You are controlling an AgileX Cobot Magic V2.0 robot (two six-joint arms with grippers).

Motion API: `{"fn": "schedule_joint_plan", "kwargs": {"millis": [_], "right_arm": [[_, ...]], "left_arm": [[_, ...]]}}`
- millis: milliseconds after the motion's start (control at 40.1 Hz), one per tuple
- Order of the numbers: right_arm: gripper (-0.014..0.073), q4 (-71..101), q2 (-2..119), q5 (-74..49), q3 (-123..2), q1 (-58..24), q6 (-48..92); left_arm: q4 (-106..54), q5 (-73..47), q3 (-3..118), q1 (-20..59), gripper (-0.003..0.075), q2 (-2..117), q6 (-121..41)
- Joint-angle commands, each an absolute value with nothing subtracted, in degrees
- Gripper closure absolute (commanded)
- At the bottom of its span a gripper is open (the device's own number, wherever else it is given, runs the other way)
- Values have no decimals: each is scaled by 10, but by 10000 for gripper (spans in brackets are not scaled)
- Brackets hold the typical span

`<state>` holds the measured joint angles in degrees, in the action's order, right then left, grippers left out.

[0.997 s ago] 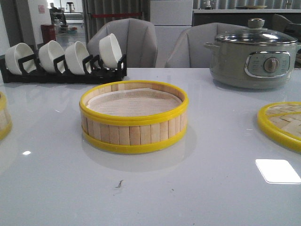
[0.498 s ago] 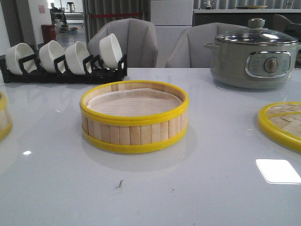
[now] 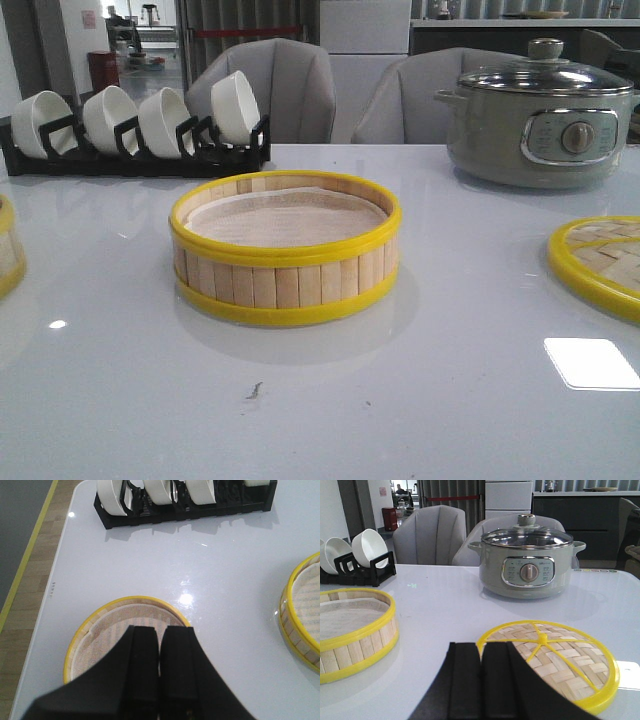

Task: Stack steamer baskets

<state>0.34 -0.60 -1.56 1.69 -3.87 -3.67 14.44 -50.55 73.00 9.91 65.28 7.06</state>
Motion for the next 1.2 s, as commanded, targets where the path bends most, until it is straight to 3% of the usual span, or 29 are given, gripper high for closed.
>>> {"fn": "schedule_joint_plan", "kwargs": {"millis": [0, 747, 1171], "right_arm": [[539, 0, -18, 34, 9, -39, -35], [539, 0, -18, 43, 9, -38, -35], [539, 5, -18, 119, -1, -40, -43]], "left_arm": [[155, -452, 750, 102, 634, 643, 70], [155, -445, 750, 102, 634, 643, 70], [155, -450, 750, 102, 634, 643, 70]]}}
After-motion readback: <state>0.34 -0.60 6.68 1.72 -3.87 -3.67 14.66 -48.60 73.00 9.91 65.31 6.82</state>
